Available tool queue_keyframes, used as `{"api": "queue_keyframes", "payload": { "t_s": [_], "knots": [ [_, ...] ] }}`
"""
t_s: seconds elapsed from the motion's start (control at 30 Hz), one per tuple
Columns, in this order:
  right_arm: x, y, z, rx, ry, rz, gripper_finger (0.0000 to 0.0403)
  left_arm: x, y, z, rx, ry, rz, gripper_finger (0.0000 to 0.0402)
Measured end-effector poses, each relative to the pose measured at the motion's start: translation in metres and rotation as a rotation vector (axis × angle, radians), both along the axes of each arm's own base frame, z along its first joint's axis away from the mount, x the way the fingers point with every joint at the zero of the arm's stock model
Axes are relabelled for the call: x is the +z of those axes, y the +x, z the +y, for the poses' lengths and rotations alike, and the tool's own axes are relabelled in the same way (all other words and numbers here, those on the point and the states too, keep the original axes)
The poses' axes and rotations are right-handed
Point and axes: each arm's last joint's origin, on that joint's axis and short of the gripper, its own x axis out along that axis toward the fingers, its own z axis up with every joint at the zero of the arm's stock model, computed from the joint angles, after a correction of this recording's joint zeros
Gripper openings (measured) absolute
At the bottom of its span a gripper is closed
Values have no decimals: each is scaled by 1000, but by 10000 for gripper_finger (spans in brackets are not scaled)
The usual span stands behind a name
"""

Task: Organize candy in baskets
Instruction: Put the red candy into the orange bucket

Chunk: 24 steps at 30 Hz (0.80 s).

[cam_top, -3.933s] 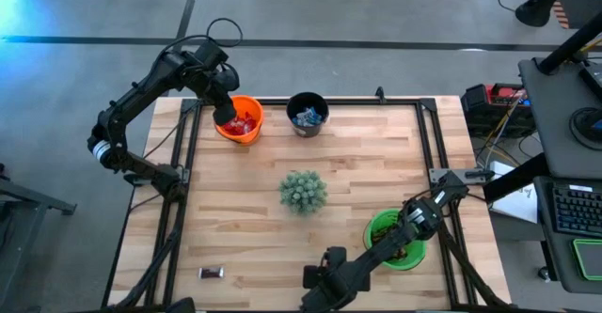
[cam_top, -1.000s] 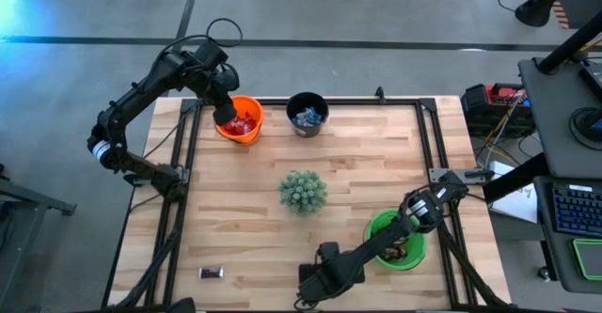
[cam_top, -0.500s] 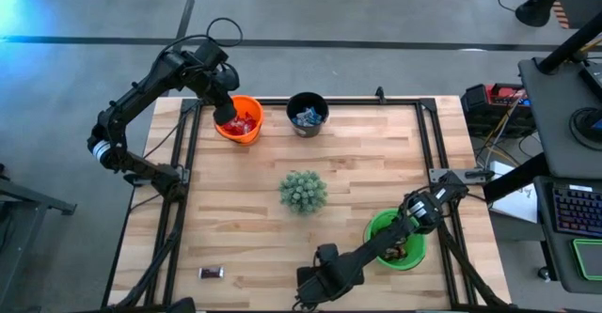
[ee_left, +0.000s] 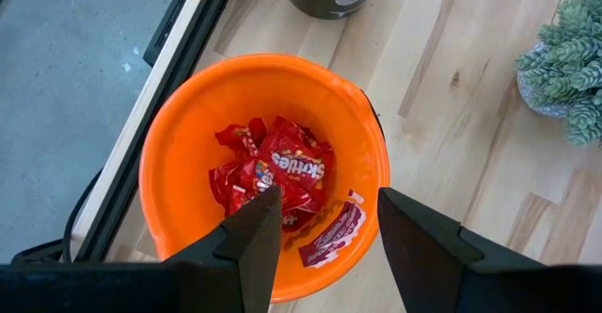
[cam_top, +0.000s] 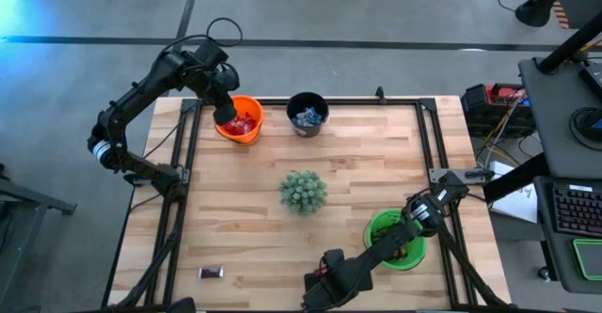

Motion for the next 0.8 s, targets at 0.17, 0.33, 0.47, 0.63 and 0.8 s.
{"api": "queue_keyframes", "payload": {
  "t_s": [0.17,0.33,0.47,0.63,0.8],
  "knots": [
    [-4,-1,-1,2,-9,11,180,0,0,0,0,-1,0,159],
    [-7,2,1,22,-1,-16,180,0,0,0,-4,-6,-6,159],
    [-8,5,1,34,14,-43,180,0,0,0,-6,-9,-11,159],
    [-8,7,-2,27,-17,-65,180,0,1,0,-7,-6,-15,159],
    [-7,8,-3,23,-30,-73,180,0,1,0,-7,-4,-18,159]
  ]
}}
